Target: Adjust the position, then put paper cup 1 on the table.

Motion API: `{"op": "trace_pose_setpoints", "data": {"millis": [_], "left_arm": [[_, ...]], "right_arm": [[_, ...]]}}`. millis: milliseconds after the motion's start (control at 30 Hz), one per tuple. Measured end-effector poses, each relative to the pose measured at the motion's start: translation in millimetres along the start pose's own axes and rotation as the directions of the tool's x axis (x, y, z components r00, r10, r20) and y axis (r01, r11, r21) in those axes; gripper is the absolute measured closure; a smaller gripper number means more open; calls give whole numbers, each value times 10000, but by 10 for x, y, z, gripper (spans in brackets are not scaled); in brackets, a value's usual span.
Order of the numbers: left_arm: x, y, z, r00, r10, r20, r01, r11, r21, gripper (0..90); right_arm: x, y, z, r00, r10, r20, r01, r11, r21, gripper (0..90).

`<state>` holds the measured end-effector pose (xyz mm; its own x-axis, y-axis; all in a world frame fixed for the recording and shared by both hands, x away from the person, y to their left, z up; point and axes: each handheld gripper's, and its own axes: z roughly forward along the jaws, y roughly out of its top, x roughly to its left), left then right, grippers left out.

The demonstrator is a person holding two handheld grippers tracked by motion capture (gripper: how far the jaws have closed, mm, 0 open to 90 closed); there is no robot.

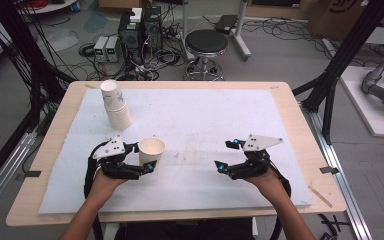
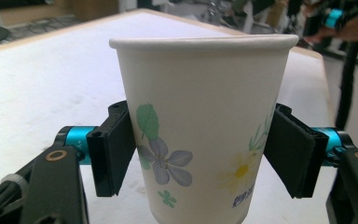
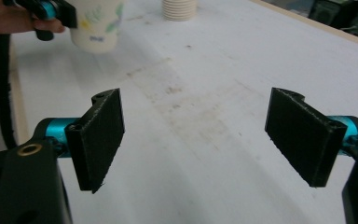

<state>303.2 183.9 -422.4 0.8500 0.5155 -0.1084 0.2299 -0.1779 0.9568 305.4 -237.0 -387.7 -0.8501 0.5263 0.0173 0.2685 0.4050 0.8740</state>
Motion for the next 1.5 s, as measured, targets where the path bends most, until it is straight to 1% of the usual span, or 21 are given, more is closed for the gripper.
{"op": "trace_pose_setpoints", "data": {"millis": [133, 233, 267, 367, 433, 500, 533, 600, 633, 700, 900, 1033, 1133, 1233, 1267, 1300, 1333, 1367, 1433, 1467, 1500], "left_arm": [[29, -45, -100, 9986, -108, -520, 85, 9990, -448, 290], [46, -57, -166, 9962, -155, -852, 84, 9965, -834, 288], [51, -61, -192, 9946, -165, -1025, 62, 9950, -1000, 288], [65, -72, -237, 9928, -210, -1179, 56, 9915, -1297, 286], [80, -76, -262, 9905, -214, -1359, 23, 9903, -1389, 286], [91, -77, -281, 9893, -244, -1435, 23, 9883, -1526, 286], [98, -76, -297, 9878, -204, -1544, -38, 9880, -1544, 286], [116, -78, -332, 9864, -300, -1618, 23, 9857, -1688, 286], [119, -78, -347, 9854, -323, -1672, 29, 9849, -1729, 286], [126, -77, -372, 9834, -341, -1784, 9, 9831, -1831, 286], [132, -75, -414, 9811, -366, -1900, -22, 9798, -1998, 286], [144, -83, -426, 9800, -379, -1953, -15, 9803, -1977, 285], [160, -95, -452, 9779, -347, -2063, -65, 9807, -1955, 285], [224, -132, -510, 9712, -401, -2347, -46, 9824, -1866, 285], [258, -155, -544, 9667, -487, -2511, 15, 9828, -1849, 285], [277, -167, -567, 9642, -540, -2596, 47, 9824, -1868, 285], [300, -181, -599, 9605, -620, -2714, 95, 9816, -1906, 285], [321, -191, -633, 9569, -650, -2830, 97, 9812, -1925, 285], [367, -213, -699, 9468, -711, -3138, 119, 9824, -1867, 286], [394, -226, -732, 9414, -768, -3285, 163, 9830, -1831, 286], [420, -241, -771, 9346, -808, -3463, 189, 9838, -1785, 286]], "right_arm": [[-65, -183, -102, 9977, 337, 584, -329, 9994, -141, 202], [-98, -311, -157, 9938, 517, 986, -497, 9985, -224, 202], [-103, -352, -169, 9916, 583, 1157, -554, 9981, -286, 202], [-112, -451, -196, 9874, 865, 1326, -817, 9958, -414, 202], [-110, -468, -215, 9858, 828, 1461, -780, 9962, -382, 202], [-107, -466, -246, 9835, 922, 1554, -827, 9943, -666, 202], [-105, -463, -254, 9828, 932, 1597, -825, 9940, -722, 202], [-107, -463, -268, 9806, 865, 1761, -726, 9938, -836, 202], [-103, -467, -271, 9793, 951, 1785, -801, 9928, -895, 202], [-111, -477, -268, 9773, 933, 1902, -781, 9932, -858, 202], [-99, -476, -277, 9769, 902, 1936, -741, 9933, -888, 203], [-103, -477, -275, 9758, 899, 1994, -734, 9933, -890, 203], [-99, -475, -274, 9763, 909, 1961, -746, 9932, -894, 203], [-100, -469, -264, 9760, 917, 1973, -753, 9932, -891, 203], [-101, -471, -262, 9765, 908, 1957, -749, 9934, -870, 203], [-106, -474, -258, 9765, 864, 1975, -702, 9937, -879, 203], [-101, -476, -256, 9765, 941, 1940, -785, 9931, -867, 203], [-107, -477, -254, 9766, 866, 1966, -709, 9938, -858, 203], [-105, -478, -246, 9767, 929, 1934, -781, 9935, -830, 203], [-108, -478, -242, 9775, 879, 1918, -733, 9939, -819, 203], [-108, -475, -239, 9778, 845, 1918, -705, 9944, -788, 203]]}}
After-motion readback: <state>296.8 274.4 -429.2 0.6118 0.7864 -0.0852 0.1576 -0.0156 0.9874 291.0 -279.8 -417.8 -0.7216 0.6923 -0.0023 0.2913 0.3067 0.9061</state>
